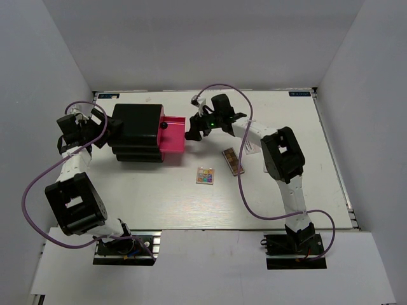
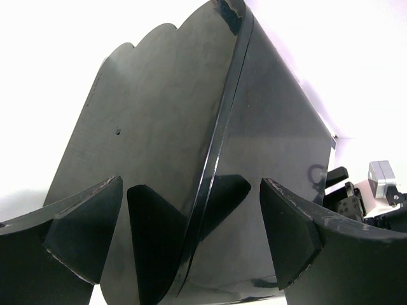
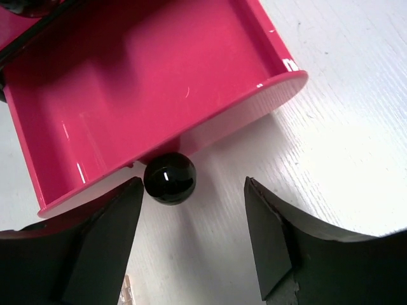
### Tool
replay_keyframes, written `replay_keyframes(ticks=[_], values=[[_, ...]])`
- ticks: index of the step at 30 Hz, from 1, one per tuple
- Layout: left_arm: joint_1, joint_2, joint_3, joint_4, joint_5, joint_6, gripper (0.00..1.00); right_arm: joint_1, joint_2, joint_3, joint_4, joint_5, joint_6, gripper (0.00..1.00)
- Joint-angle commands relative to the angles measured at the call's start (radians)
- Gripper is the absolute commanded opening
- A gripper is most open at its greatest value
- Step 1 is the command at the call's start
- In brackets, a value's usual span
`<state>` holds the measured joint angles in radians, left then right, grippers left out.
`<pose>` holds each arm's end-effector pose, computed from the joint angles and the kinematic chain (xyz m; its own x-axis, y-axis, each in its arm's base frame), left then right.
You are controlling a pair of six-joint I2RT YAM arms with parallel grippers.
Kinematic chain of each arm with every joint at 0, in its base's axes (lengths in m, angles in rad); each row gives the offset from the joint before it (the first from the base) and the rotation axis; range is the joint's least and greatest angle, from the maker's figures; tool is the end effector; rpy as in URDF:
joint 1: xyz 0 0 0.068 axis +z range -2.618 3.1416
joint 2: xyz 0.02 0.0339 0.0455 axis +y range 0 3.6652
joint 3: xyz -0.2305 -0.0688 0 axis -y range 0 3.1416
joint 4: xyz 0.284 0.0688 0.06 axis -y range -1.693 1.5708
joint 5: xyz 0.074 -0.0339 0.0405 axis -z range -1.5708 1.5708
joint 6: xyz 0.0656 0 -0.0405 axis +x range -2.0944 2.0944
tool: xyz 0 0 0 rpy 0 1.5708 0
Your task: Organize the makeup
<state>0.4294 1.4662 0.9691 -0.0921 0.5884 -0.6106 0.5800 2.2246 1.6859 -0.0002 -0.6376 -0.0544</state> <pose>0.3616 0.1255 0.1886 -0.4559 -0.7333 -0.5043 -0.2297 0.6444 -0.7294 0.4332 0.3305 0.1372 -0.3815 -0.3022 -0.8736 -0.8898 0.3763 0.2584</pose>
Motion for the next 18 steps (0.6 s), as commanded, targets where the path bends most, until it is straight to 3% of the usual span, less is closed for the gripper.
replay_keyframes(ticks=[1, 13, 18], values=[[0.005, -0.020, -0.006, 0.022, 0.024, 0.002, 0.98, -0.006, -0.060, -0.008, 0.023, -0.008, -0.015, 0.72], [0.014, -0.050, -0.010, 0.022, 0.016, 0.003, 0.98, -0.005, -0.196, -0.124, 0.025, -0.053, -0.056, 0.78], [0.014, -0.142, -0.009, 0.034, 0.011, 0.021, 0.98, -0.008, -0.310, -0.253, 0.022, 0.084, -0.143, 0.82]])
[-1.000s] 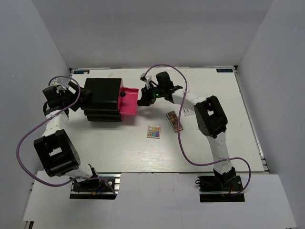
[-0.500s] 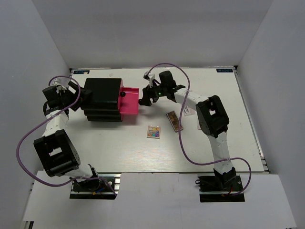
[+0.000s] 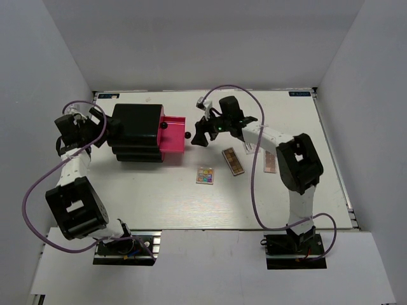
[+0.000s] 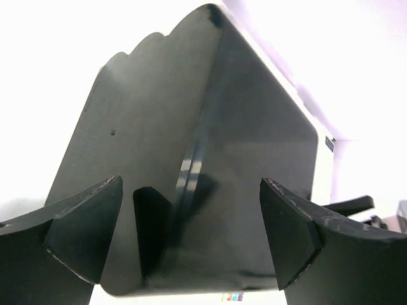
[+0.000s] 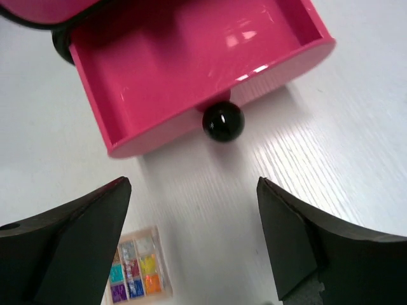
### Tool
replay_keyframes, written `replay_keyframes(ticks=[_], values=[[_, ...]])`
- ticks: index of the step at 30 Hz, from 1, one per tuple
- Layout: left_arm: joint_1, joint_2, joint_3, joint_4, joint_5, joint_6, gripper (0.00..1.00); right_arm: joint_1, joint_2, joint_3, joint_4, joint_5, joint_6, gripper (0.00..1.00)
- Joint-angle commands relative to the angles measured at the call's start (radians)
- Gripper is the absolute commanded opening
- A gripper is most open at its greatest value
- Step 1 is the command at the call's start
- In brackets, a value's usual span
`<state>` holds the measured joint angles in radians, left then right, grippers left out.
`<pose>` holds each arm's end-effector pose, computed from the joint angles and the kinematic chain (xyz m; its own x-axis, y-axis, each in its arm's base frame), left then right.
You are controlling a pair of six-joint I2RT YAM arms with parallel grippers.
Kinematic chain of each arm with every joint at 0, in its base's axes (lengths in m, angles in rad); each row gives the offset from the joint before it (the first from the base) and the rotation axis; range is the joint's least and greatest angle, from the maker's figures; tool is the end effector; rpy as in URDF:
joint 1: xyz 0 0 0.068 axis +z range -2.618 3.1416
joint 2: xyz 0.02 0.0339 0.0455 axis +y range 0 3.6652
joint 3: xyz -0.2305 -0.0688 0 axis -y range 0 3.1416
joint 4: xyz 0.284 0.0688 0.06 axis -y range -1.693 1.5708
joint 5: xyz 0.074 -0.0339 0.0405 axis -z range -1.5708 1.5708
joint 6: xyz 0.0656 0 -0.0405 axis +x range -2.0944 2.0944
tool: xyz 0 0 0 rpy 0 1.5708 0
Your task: Organize the makeup
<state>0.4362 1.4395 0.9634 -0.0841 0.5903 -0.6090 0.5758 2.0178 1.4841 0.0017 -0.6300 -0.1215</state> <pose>0.3586 0.1269 0.1969 -0.4387 -0.7288 -0.5257 -0.2129 0.6526 -0.7272 0.4018 0.3069 0.1641 -0.3174 -0.3228 -0.8917 -0.9110 0.3648 0.1922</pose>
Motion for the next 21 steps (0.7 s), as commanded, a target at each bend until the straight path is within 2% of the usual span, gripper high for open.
replay_keyframes(ticks=[1, 6, 12, 17, 18, 20, 21], values=[[0.007, -0.135, -0.003, 0.029, 0.006, 0.025, 0.98, -0.002, -0.152, -0.074, 0.021, 0.111, -0.084, 0.87], [-0.016, -0.276, -0.012, 0.037, -0.038, 0.061, 0.98, -0.025, -0.307, -0.272, 0.112, 0.347, -0.073, 0.89], [-0.037, -0.459, -0.006, 0.052, 0.009, 0.051, 0.98, -0.094, -0.464, -0.413, 0.086, 0.386, -0.030, 0.88], [-0.073, -0.513, 0.057, 0.043, 0.130, 0.023, 0.98, -0.154, -0.548, -0.479, 0.035, 0.380, 0.016, 0.73], [-0.088, -0.516, 0.057, 0.053, 0.156, -0.006, 0.98, -0.159, -0.570, -0.487, 0.032, 0.380, 0.022, 0.66], [-0.106, -0.522, 0.060, 0.076, 0.224, -0.029, 0.96, -0.189, -0.585, -0.502, 0.014, 0.388, 0.040, 0.60], [-0.126, -0.521, 0.063, 0.076, 0.236, -0.040, 0.96, -0.197, -0.593, -0.502, 0.005, 0.391, 0.045, 0.53]])
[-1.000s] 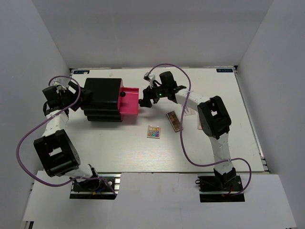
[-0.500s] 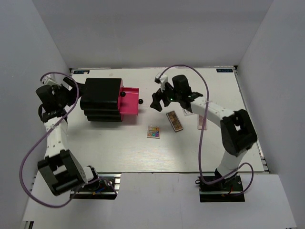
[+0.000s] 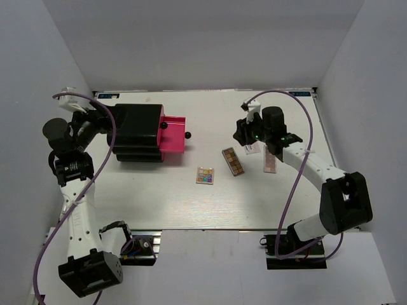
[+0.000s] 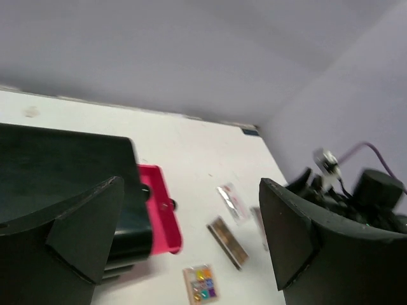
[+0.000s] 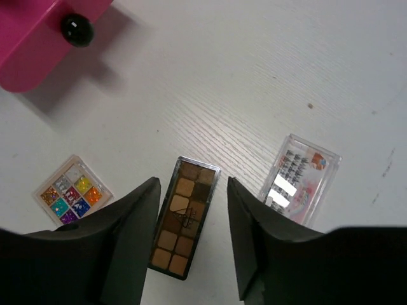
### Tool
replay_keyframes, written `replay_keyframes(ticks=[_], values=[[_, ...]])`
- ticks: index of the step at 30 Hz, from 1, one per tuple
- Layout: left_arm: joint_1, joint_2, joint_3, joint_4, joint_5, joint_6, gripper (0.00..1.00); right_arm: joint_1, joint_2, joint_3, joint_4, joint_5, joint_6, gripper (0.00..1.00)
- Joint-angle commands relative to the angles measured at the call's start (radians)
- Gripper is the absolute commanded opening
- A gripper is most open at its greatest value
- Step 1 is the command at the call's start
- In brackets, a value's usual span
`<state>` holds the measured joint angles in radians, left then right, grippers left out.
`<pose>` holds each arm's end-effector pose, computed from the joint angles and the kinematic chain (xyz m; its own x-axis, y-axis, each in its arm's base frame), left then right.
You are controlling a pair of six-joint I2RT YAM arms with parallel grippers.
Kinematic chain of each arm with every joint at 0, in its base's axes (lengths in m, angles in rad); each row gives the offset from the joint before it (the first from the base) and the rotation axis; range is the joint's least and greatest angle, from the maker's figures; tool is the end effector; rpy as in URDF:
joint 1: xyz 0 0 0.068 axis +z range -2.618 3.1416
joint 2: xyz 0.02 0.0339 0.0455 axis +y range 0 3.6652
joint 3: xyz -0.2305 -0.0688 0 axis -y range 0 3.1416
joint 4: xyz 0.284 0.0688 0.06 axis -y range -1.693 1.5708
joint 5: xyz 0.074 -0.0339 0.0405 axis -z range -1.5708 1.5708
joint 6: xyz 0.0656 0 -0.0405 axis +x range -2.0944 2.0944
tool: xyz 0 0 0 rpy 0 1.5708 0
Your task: Organize the makeup
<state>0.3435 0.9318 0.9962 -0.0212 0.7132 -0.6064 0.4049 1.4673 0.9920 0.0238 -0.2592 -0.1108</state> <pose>0.2833 0.0558 0.3820 -0.1722 -0.5193 -0.8370 0.3196 0.7743 -0.5462 0.3609 0.1729 0.2062 -0.3330 -0.2590 -0.9066 -0.6335 0.7737 0.0117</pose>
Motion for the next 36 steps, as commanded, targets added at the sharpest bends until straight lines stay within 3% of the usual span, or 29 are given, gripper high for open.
replay_keyframes(ticks=[1, 4, 9, 14, 16, 20, 24, 27, 36], values=[[-0.044, -0.017, 0.032, 0.014, 0.123, -0.047, 0.96, -0.040, -0.041, -0.009, -0.022, 0.031, 0.039, 0.51], [-0.093, -0.019, 0.038, 0.007, 0.146, -0.049, 0.95, -0.070, 0.002, 0.026, -0.083, 0.075, 0.040, 0.53], [-0.190, 0.002, 0.039, -0.054, 0.144, -0.006, 0.93, -0.107, 0.088, 0.128, -0.212, 0.161, 0.043, 0.66], [-0.387, 0.058, 0.009, -0.105, 0.082, 0.057, 0.92, -0.147, 0.033, 0.093, -0.237, 0.331, 0.072, 0.76], [-0.464, 0.103, 0.004, -0.131, 0.016, 0.092, 0.92, -0.164, 0.016, 0.060, -0.265, 0.391, 0.088, 0.78], [-0.754, 0.217, 0.091, -0.255, -0.177, 0.164, 0.92, -0.187, -0.005, -0.009, -0.280, 0.440, 0.103, 0.82], [-0.920, 0.340, 0.176, -0.324, -0.383, 0.195, 0.98, -0.209, 0.004, -0.019, -0.314, 0.443, 0.132, 0.85], [-0.995, 0.410, 0.190, -0.345, -0.548, 0.198, 0.98, -0.210, 0.022, -0.033, -0.326, 0.430, 0.140, 0.89], [-1.109, 0.545, 0.190, -0.342, -0.761, 0.151, 0.98, -0.210, 0.128, -0.016, -0.317, 0.439, 0.155, 0.88]])
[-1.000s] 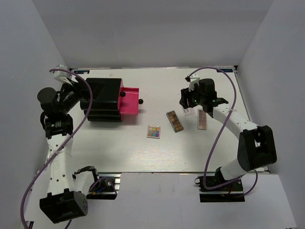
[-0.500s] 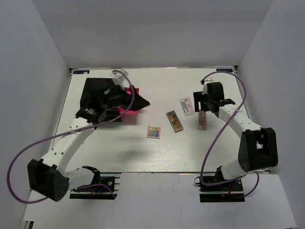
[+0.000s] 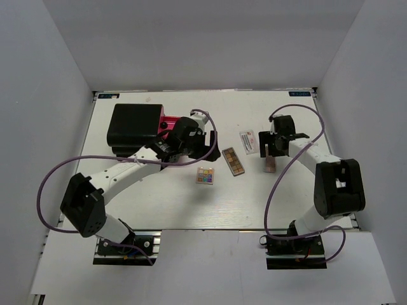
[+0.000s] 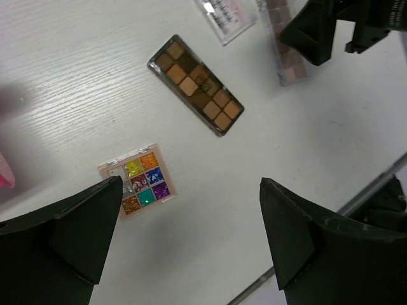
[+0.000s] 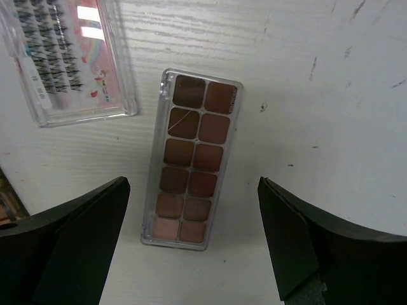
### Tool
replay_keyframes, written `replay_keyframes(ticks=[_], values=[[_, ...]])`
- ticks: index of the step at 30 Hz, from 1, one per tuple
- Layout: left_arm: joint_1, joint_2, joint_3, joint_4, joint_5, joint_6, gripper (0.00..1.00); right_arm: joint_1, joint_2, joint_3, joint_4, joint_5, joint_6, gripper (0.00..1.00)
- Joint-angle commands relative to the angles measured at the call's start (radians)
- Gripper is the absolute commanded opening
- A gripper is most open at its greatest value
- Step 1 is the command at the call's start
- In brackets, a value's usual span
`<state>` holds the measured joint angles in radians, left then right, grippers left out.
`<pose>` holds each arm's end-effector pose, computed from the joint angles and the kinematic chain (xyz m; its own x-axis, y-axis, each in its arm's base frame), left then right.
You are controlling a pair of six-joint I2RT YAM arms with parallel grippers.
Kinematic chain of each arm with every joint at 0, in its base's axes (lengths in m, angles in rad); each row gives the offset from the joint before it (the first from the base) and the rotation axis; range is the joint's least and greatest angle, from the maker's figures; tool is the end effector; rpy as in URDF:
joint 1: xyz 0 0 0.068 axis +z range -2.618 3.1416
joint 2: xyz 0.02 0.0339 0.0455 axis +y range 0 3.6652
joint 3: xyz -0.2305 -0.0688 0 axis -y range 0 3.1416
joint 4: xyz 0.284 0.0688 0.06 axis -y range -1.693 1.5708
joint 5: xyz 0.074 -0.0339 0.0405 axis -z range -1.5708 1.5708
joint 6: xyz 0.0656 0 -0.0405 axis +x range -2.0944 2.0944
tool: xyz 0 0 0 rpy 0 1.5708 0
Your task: Organize the makeup
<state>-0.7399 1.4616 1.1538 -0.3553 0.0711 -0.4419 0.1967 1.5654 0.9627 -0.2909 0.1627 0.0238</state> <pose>0.2875 -0.2688 0.2279 -0.7162 0.0763 -0.6937 0.4509 0.8093 -0.3766 0.3685 0.0626 0.1243 -0.7663 -0.1288 -0.6294 -0.0751 0.9909 -0.1113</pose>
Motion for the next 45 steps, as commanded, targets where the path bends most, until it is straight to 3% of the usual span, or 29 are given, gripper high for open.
replay_keyframes(ticks=[1, 8, 20, 27, 29, 37, 45], values=[[-0.038, 0.023, 0.032, -0.004, -0.128, -0.018, 0.98, -0.005, 0.047, 0.016, -0.002, 0.017, 0.022, 0.87], [-0.058, 0.039, 0.055, 0.001, -0.186, -0.017, 0.98, -0.003, 0.110, 0.027, -0.004, 0.008, 0.030, 0.83], [-0.058, -0.021, 0.011, 0.019, -0.225, -0.047, 0.98, -0.039, 0.165, 0.024, -0.036, -0.086, 0.057, 0.67], [-0.058, 0.043, 0.063, -0.016, -0.183, -0.107, 0.98, -0.063, 0.081, -0.005, -0.025, -0.121, 0.033, 0.40], [-0.058, 0.036, 0.080, -0.024, -0.188, -0.106, 0.98, -0.068, 0.030, -0.016, -0.024, -0.152, 0.004, 0.37], [-0.035, -0.196, 0.018, 0.081, -0.205, 0.006, 0.98, -0.017, -0.117, 0.014, 0.001, -0.509, -0.099, 0.19], [-0.035, -0.467, -0.098, 0.078, -0.362, 0.040, 0.98, 0.144, 0.070, 0.354, -0.020, -0.716, -0.032, 0.16]])
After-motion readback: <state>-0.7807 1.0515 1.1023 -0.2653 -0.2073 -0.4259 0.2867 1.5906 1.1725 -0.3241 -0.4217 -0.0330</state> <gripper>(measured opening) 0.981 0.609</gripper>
